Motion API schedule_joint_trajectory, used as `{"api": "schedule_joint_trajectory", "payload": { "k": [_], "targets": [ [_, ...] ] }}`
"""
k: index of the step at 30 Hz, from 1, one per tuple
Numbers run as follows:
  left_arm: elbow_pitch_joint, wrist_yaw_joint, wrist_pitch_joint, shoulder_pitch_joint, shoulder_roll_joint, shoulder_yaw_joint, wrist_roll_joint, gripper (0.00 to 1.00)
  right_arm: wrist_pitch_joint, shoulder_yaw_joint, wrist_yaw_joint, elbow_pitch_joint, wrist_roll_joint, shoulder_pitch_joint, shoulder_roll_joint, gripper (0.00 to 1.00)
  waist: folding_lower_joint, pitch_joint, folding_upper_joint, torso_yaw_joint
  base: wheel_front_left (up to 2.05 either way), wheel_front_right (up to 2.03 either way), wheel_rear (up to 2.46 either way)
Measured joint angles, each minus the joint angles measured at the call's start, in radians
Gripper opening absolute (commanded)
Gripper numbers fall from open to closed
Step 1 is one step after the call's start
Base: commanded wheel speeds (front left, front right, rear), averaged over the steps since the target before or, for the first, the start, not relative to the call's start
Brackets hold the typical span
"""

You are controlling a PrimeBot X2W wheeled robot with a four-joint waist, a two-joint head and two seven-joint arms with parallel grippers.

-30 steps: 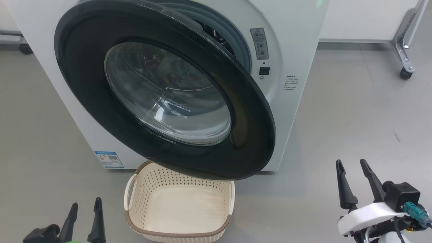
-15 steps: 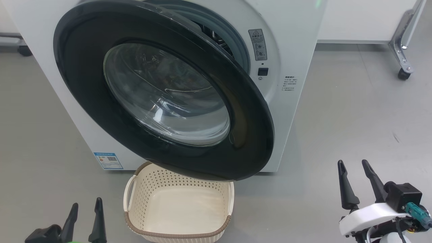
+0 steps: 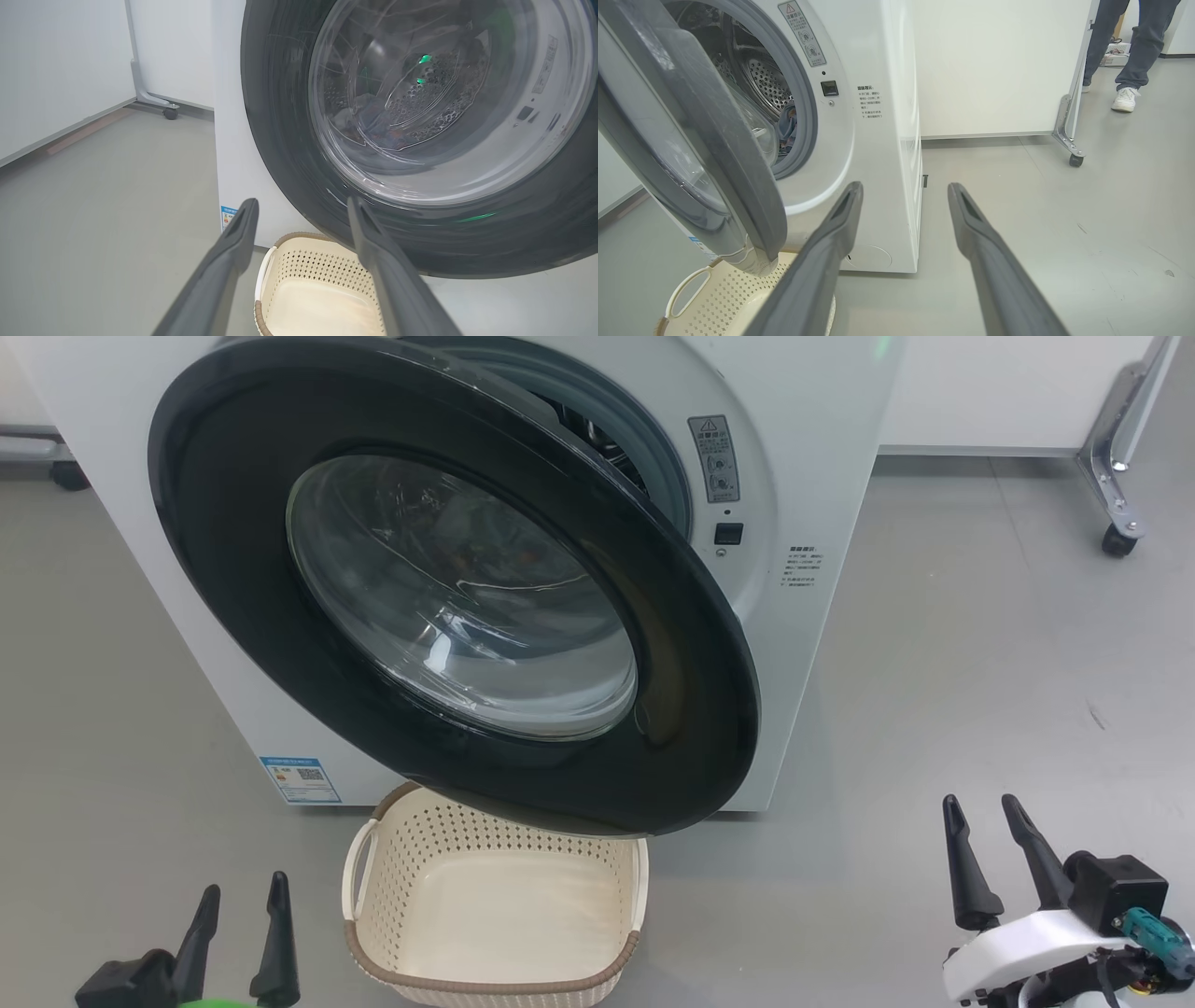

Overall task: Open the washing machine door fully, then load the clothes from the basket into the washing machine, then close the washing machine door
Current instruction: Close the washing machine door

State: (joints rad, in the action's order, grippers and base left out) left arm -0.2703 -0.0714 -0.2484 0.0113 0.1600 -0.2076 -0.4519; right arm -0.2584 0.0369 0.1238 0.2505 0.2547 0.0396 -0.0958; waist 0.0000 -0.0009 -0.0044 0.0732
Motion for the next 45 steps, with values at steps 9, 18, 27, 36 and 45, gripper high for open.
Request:
{"api": "schedule_joint_trajectory", "payload": {
  "k": [9, 18, 27, 36, 45],
  "targets": [
    [0.005, -0.006, 0.0, -0.008, -0.005, 0.012, 0.01, 1.0, 0.0, 0.0, 0.0, 0.011, -0.004, 0.0, 0.0, 0.0, 0.0, 0.003, 0.0, 0.001, 0.0, 0.0, 0.0],
    [0.005, -0.014, 0.0, -0.018, -0.007, 0.014, 0.029, 1.0, 0.0, 0.0, 0.0, 0.011, -0.004, -0.001, 0.002, 0.0, 0.0, 0.006, 0.0, 0.001, 0.0, 0.0, 0.0],
    [0.005, -0.02, 0.0, -0.018, -0.029, 0.02, 0.034, 1.0, 0.0, -0.001, 0.0, 0.007, -0.004, -0.004, 0.002, 0.0, 0.0, 0.005, 0.0, 0.006, 0.0, 0.0, 0.0],
    [0.005, -0.023, 0.0, -0.02, -0.039, 0.039, 0.048, 1.0, 0.0, 0.01, 0.0, -0.071, -0.004, -0.056, 0.005, 0.0, 0.0, 0.0, 0.0, 0.016, 0.0, 0.0, 0.0],
    [0.005, -0.024, 0.0, -0.021, -0.044, 0.051, 0.059, 1.0, 0.0, 0.098, 0.0, -0.274, 0.001, -0.192, 0.018, 0.0, 0.0, -0.002, 0.0, 0.026, 0.0, 0.0, 0.0]
  ]
}}
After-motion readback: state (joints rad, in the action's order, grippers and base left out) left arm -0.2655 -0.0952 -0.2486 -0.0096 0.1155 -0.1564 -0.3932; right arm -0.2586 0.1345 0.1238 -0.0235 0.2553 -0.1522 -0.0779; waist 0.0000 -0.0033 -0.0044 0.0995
